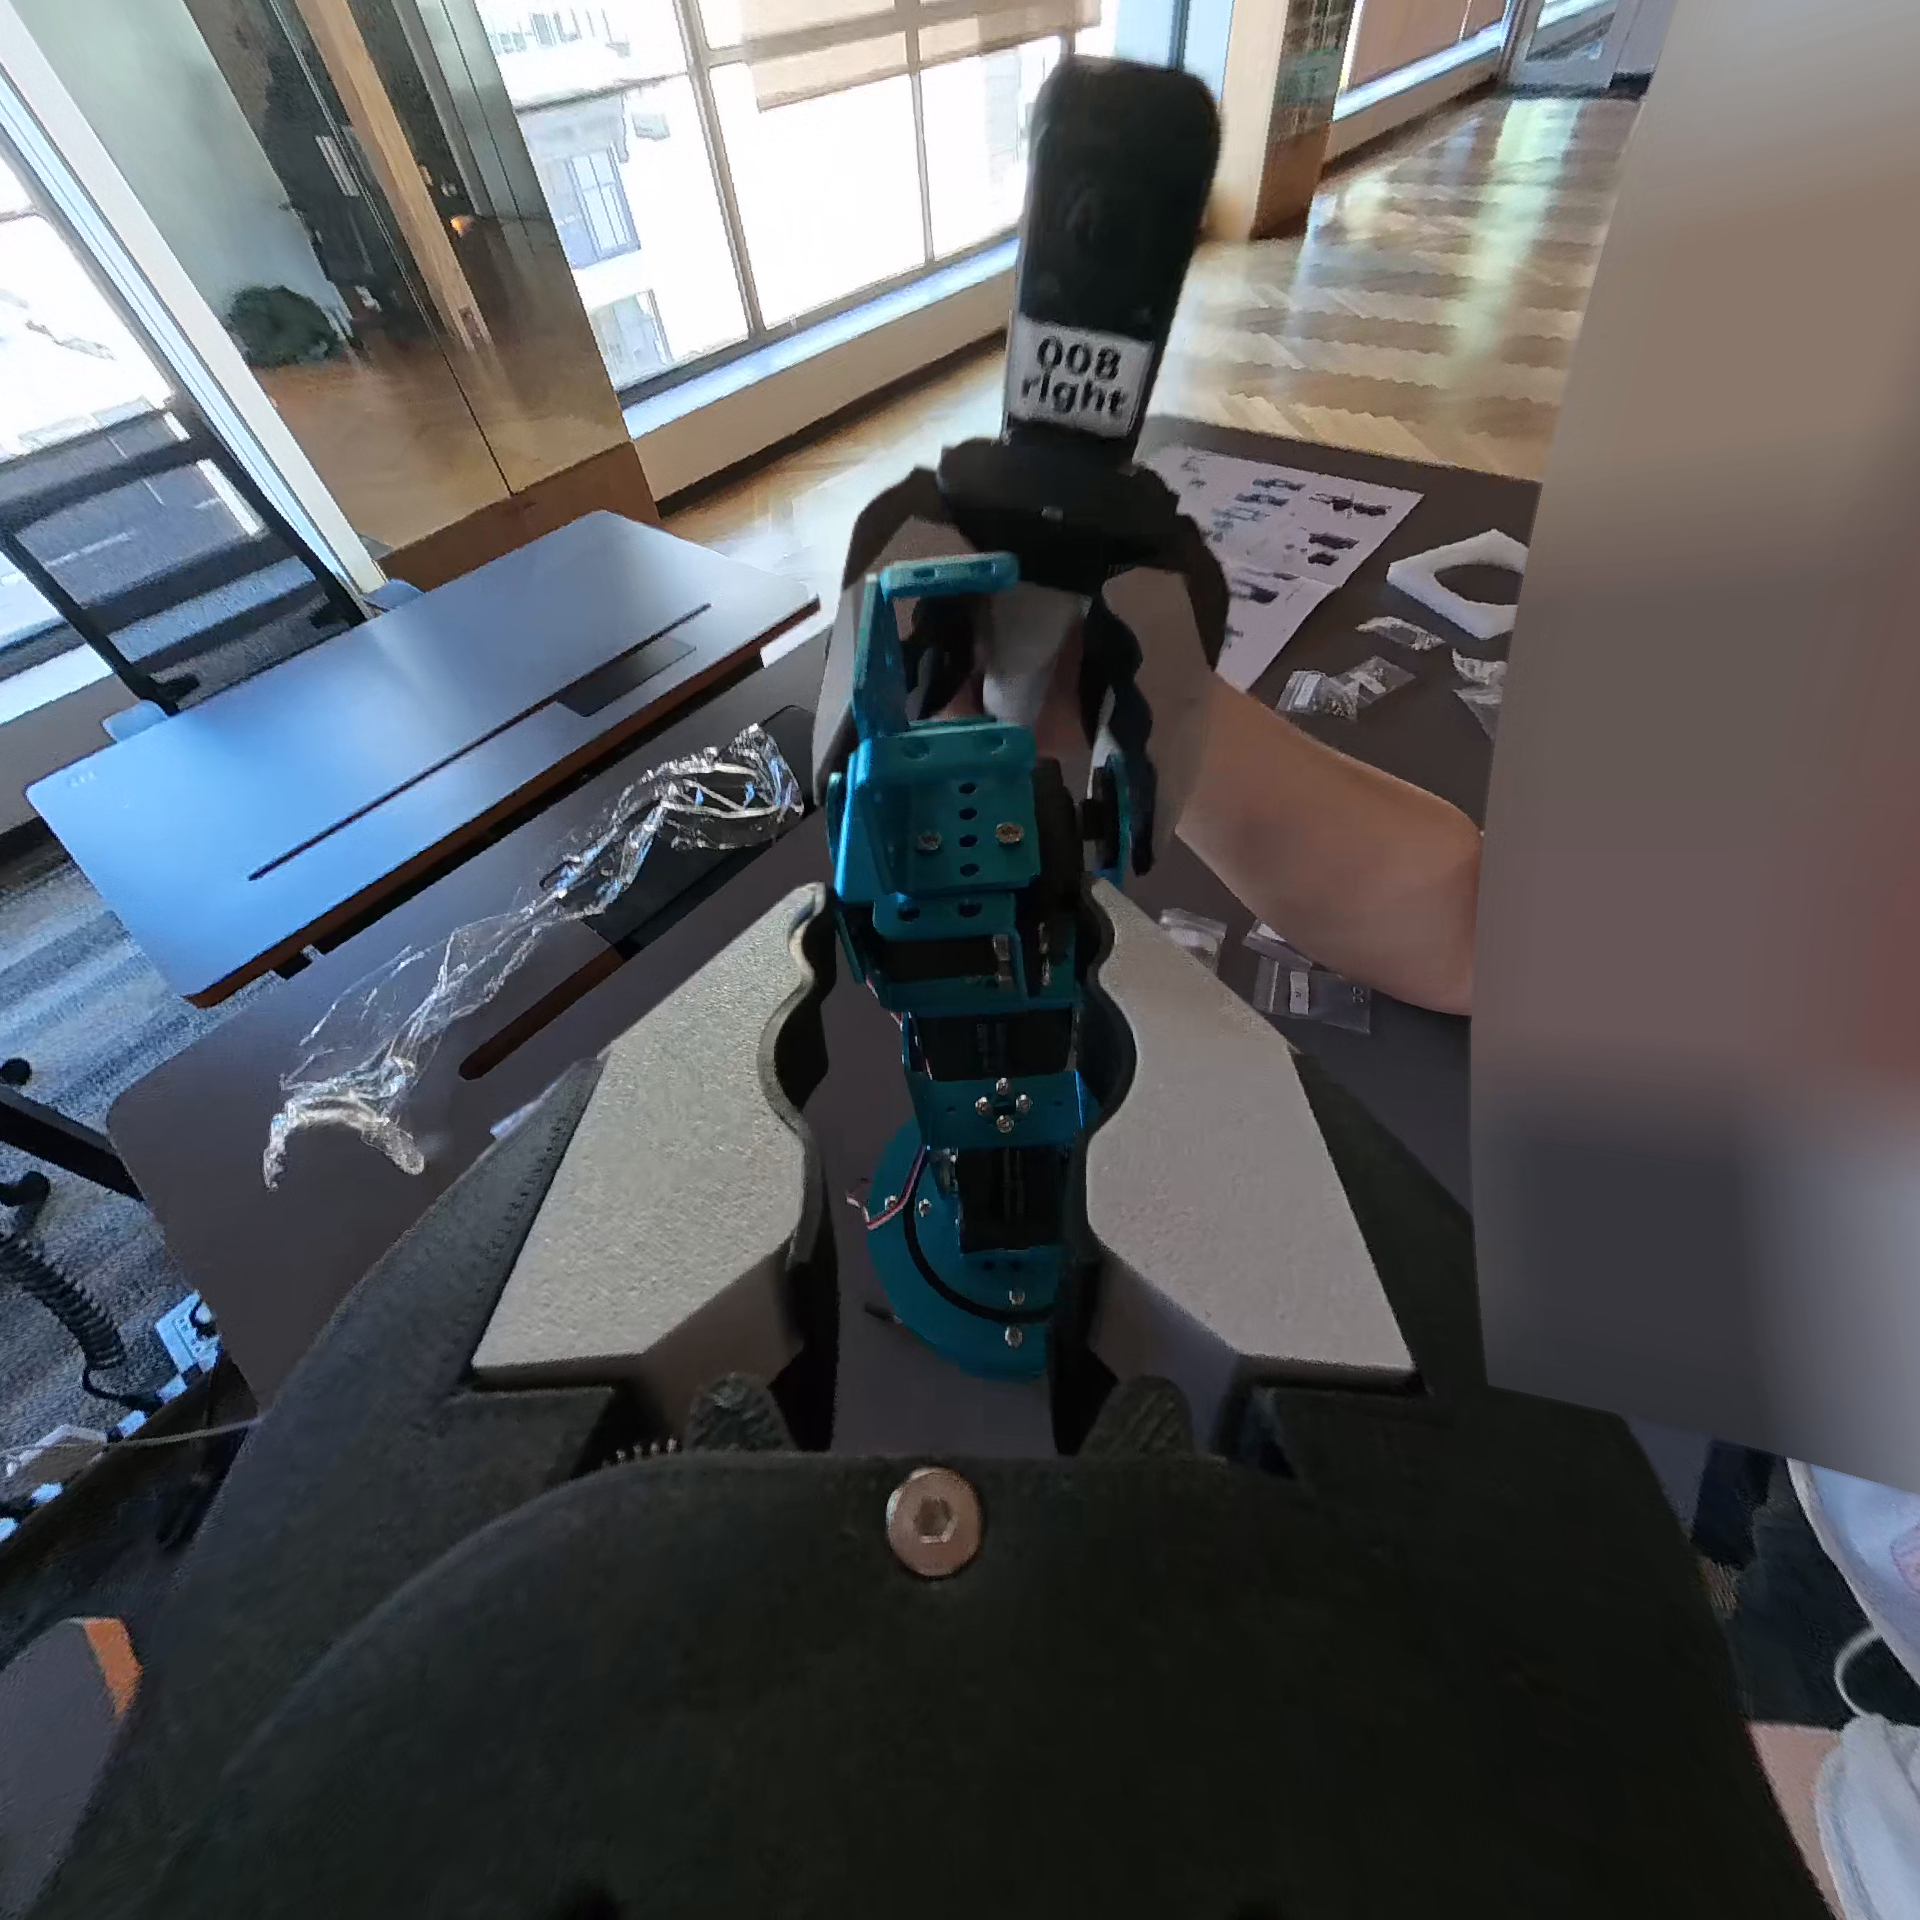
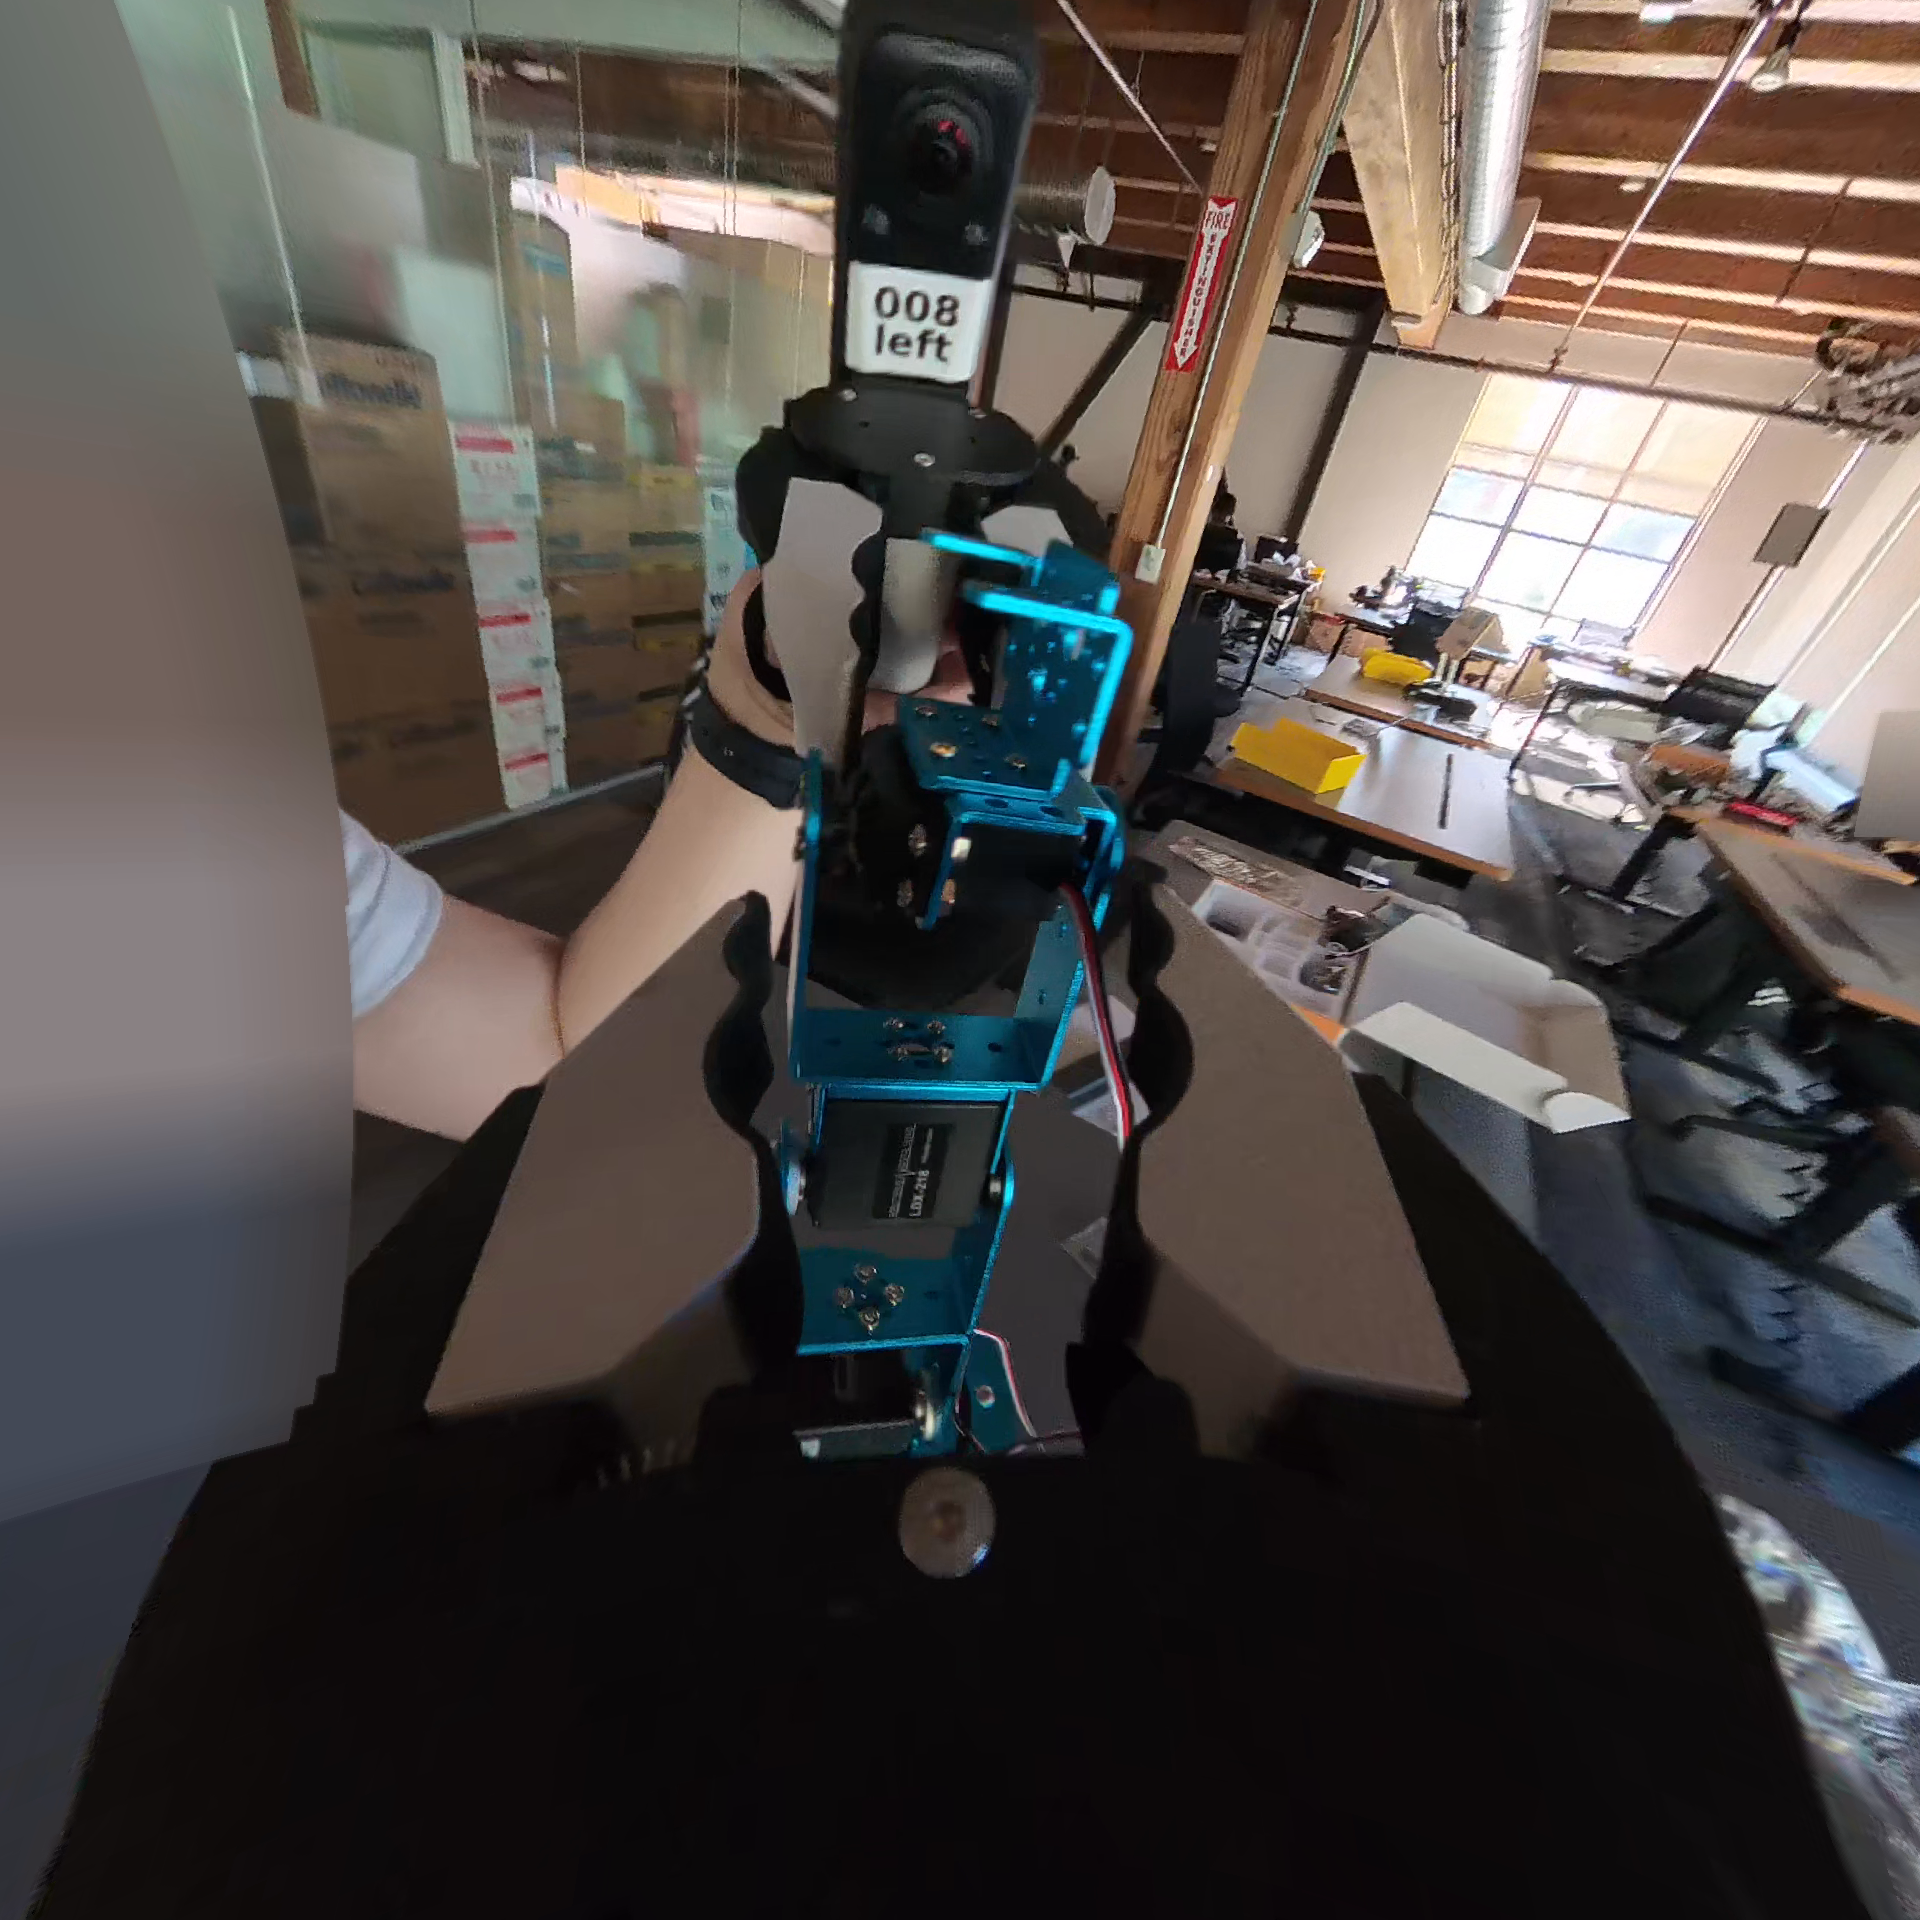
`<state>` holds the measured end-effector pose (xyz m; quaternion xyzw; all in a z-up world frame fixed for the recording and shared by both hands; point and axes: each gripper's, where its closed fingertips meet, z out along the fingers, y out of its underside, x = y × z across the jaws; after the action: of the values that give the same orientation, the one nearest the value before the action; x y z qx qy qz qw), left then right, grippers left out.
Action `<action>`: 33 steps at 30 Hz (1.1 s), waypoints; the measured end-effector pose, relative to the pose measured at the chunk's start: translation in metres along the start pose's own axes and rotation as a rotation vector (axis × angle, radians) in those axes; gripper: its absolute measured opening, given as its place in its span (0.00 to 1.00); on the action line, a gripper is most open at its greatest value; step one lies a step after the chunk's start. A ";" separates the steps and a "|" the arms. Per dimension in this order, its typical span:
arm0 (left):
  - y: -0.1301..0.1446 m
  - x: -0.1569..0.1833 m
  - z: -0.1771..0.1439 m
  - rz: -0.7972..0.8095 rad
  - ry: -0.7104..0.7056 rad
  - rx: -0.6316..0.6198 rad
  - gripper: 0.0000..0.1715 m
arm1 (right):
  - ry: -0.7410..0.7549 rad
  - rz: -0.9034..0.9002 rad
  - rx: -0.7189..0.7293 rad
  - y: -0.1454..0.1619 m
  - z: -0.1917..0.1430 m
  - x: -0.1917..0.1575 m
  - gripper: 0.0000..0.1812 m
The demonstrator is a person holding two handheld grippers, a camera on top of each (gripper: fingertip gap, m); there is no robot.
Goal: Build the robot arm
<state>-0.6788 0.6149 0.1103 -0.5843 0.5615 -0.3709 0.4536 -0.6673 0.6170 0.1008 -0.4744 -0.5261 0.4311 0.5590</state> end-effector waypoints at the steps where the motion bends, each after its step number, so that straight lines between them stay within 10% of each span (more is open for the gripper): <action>1: -0.003 0.000 -0.001 -0.005 0.002 0.021 0.26 | -0.003 0.024 0.012 0.000 0.000 0.002 0.36; 33: -0.006 -0.001 0.004 0.009 -0.156 -0.034 0.26 | -0.006 0.083 -0.023 0.004 0.002 0.002 0.32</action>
<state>-0.6733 0.6158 0.1144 -0.6164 0.5334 -0.3125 0.4877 -0.6686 0.6200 0.0967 -0.5008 -0.5128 0.4491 0.5335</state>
